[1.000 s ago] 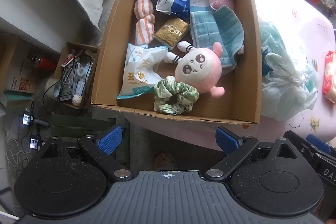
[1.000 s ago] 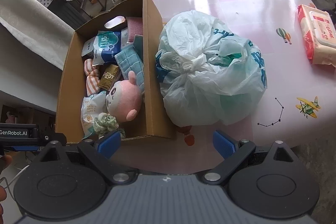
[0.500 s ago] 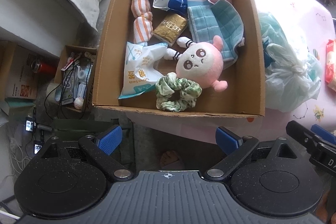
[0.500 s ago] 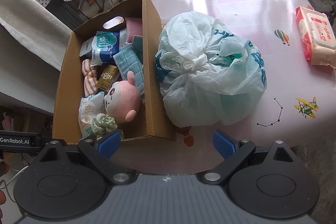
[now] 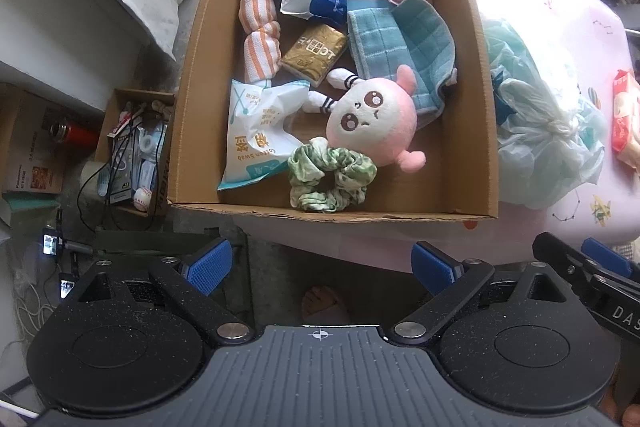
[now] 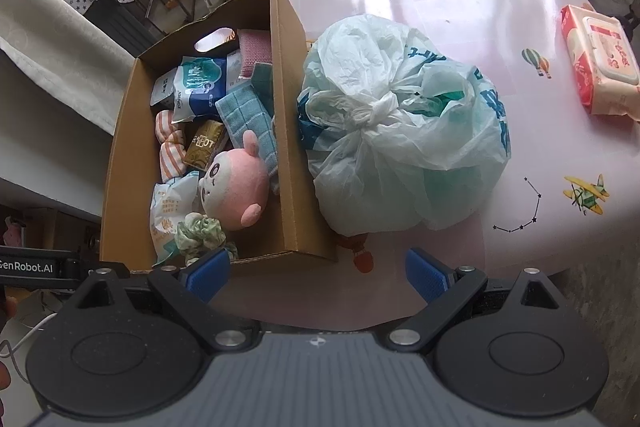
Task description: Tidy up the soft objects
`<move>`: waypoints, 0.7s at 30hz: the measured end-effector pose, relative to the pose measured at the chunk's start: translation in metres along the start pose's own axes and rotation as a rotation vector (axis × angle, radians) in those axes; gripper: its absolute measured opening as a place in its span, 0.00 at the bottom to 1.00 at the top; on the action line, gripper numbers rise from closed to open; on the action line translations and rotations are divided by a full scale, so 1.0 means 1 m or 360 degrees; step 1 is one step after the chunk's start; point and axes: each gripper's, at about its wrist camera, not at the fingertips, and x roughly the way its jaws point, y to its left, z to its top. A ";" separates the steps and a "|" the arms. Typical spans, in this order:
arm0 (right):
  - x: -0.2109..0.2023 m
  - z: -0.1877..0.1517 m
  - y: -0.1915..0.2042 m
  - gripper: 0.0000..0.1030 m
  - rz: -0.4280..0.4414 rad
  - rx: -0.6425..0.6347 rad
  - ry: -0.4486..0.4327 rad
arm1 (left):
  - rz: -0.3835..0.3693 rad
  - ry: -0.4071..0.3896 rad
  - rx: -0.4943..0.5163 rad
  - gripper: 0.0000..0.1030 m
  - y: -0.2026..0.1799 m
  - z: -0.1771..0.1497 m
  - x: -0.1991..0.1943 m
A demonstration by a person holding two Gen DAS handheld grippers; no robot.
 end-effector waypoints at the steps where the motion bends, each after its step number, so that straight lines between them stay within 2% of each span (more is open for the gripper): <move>1: 0.000 0.000 0.000 0.73 0.0000 0.0000 -0.0001 | 0.0003 0.0001 0.0003 0.94 -0.001 0.000 0.000; 21: 0.000 0.006 -0.003 0.73 -0.0037 -0.0040 -0.0022 | 0.0029 0.0026 0.0043 0.95 -0.006 -0.001 0.006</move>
